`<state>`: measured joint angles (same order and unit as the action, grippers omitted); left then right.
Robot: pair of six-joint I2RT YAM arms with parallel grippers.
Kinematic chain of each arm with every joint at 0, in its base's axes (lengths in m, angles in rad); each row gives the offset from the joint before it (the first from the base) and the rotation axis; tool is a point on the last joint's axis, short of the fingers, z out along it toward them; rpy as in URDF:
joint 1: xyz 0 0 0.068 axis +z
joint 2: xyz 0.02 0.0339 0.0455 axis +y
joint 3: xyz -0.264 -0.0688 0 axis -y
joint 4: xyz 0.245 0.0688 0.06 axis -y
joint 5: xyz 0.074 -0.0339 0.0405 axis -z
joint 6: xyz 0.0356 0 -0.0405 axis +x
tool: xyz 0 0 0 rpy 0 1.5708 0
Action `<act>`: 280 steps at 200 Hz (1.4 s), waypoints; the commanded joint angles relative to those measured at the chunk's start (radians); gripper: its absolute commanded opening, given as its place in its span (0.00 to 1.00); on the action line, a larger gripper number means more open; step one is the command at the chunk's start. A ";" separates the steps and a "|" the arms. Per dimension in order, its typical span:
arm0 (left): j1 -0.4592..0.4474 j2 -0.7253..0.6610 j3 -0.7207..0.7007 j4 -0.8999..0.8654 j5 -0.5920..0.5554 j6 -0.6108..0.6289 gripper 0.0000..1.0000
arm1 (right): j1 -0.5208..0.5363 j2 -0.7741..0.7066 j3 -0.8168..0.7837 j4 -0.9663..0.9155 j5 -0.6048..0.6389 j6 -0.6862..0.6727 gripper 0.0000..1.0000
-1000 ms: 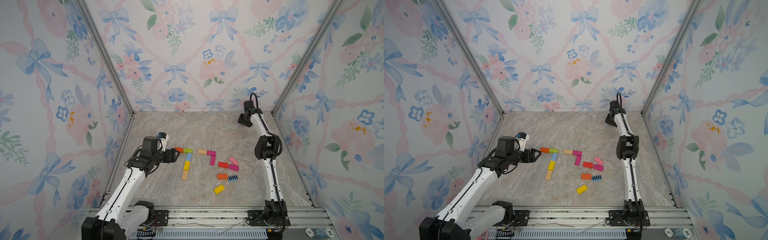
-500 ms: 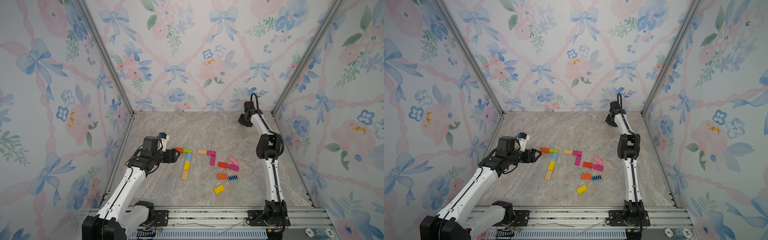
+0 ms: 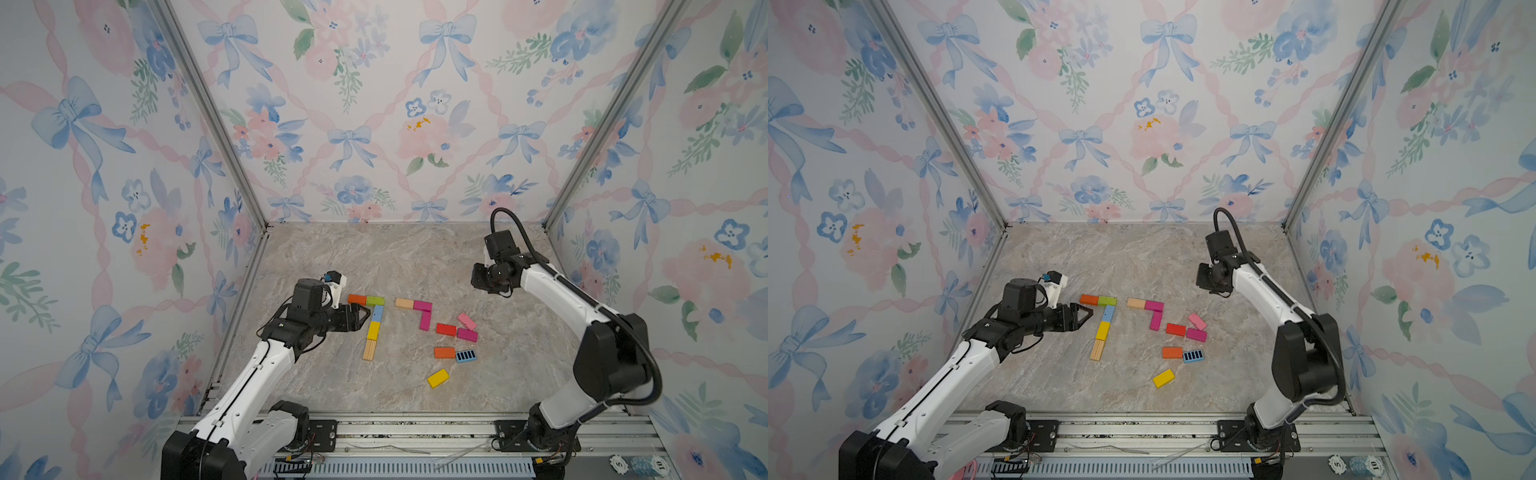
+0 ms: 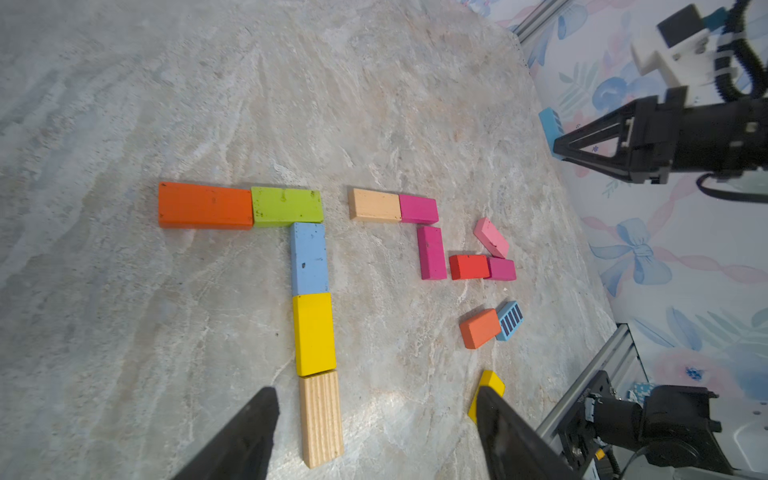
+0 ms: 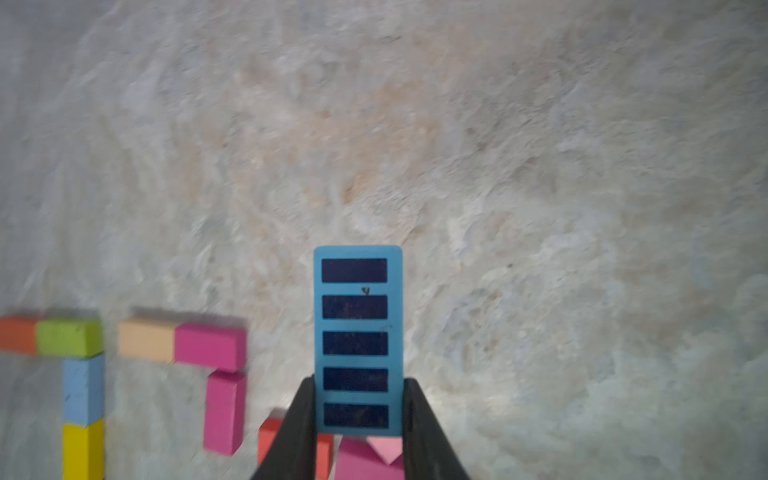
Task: Assemble the number 7 with building blocks
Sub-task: Place the building block at the center of the board.
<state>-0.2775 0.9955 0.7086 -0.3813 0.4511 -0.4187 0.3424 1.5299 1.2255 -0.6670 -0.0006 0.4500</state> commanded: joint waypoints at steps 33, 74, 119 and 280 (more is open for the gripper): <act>-0.072 -0.041 -0.037 0.032 -0.020 -0.140 0.77 | 0.440 -0.320 -0.288 -0.014 0.146 0.352 0.24; -0.107 -0.093 -0.062 0.032 -0.023 -0.195 0.77 | 0.737 -0.291 -0.361 0.048 0.354 0.593 0.25; -0.149 -0.164 -0.101 0.028 -0.037 -0.233 0.78 | 0.813 -0.142 -0.330 0.078 0.439 0.662 0.28; -0.157 -0.179 -0.120 -0.020 -0.022 -0.226 0.78 | 0.741 0.119 -0.311 0.318 0.311 0.672 0.42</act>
<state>-0.4259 0.8078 0.5869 -0.3702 0.4244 -0.6567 1.1004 1.6234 0.9104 -0.4030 0.3538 1.1221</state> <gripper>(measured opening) 0.783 0.399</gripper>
